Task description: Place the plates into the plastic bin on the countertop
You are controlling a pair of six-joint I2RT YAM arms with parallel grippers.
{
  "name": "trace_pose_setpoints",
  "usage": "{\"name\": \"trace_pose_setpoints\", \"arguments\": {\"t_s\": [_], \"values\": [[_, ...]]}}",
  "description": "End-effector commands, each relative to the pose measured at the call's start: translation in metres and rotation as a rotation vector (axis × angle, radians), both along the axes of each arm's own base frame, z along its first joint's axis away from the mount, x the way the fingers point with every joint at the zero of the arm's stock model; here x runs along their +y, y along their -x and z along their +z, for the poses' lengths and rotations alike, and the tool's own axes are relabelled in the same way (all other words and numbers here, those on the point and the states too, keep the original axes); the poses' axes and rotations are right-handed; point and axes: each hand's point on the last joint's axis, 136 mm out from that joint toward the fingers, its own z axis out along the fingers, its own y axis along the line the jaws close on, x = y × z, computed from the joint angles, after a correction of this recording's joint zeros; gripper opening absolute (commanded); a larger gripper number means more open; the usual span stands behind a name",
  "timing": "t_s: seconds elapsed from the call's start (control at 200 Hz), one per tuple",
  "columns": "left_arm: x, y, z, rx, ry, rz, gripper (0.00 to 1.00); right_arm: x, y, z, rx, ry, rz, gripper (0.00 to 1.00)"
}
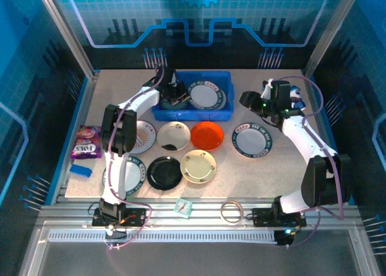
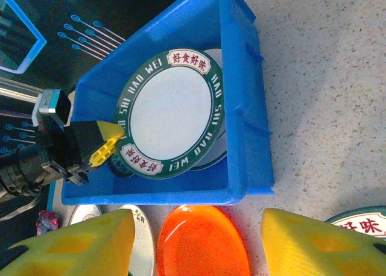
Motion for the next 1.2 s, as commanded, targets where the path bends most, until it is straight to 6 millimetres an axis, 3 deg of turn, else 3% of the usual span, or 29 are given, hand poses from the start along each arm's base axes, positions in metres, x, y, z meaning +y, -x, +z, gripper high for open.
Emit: {"name": "trace_pose_setpoints", "arguments": {"t_s": [0.0,0.46,0.745,1.036,1.191], "values": [[-0.006,-0.011,0.006,-0.028,0.006,0.000,0.00,-0.004,0.006,0.001,-0.003,0.004,0.002,0.58],[-0.012,-0.010,-0.022,0.041,-0.024,-0.009,0.01,0.006,0.013,-0.009,0.022,0.006,0.027,0.58],[-0.011,-0.009,-0.022,0.043,-0.056,-0.014,0.37,0.007,0.017,-0.007,0.019,0.021,0.029,0.58],[-0.014,-0.014,-0.015,0.040,-0.090,-0.033,0.51,0.007,0.023,-0.004,0.018,0.044,0.036,0.58],[-0.008,-0.015,0.007,-0.014,-0.128,-0.028,0.59,0.008,0.031,-0.001,0.014,0.062,0.052,0.57]]}}
